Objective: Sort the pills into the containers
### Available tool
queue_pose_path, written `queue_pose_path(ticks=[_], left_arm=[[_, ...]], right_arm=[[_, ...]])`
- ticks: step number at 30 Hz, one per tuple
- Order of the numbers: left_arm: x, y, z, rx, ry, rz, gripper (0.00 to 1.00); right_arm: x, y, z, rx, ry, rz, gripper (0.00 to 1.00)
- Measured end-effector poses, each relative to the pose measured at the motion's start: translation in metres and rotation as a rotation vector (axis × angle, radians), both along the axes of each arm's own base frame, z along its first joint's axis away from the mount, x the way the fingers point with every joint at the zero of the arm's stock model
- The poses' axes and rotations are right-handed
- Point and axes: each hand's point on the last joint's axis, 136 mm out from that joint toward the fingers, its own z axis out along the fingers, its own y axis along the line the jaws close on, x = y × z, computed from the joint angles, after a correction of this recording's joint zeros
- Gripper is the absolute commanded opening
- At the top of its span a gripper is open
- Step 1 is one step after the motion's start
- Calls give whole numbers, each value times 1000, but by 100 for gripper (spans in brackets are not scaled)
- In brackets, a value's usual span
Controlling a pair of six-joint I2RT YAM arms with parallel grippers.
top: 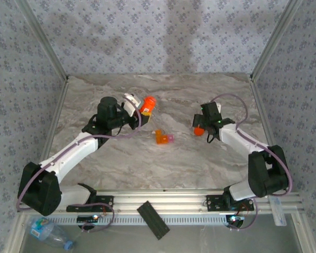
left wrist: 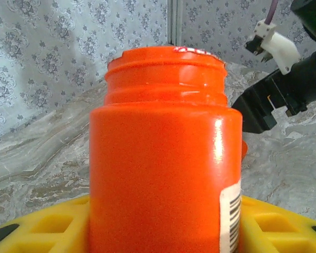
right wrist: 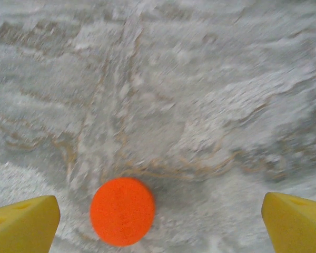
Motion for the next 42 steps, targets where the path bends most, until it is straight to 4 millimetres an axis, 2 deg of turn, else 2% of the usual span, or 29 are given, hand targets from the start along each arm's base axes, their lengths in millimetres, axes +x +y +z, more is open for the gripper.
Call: queue_pose_path(ticks=[10,16,23,27,31,42], left_arm=[[0,0,0,4,-3,-2,0],[-2,-1,1,6,-6,-6,0],[-2,0,2,7,-12,-7,0],[-4,0,4,6,-19,-9,0],[-5,1,3,13,-16,-10,0],[-14,6,-11,42,36,-11,0]], right_arm=[[0,-26,51,-258,-77,-133,100],[-3,-39,59,-316,-94,-198,100],[-13,-39,62,-281,-139,-159,100],[-19,-26,67,-180,-173,-62,100],[-17,-8,71,-72,-185,28,99],[-15,60,38,200,-66,243,100]])
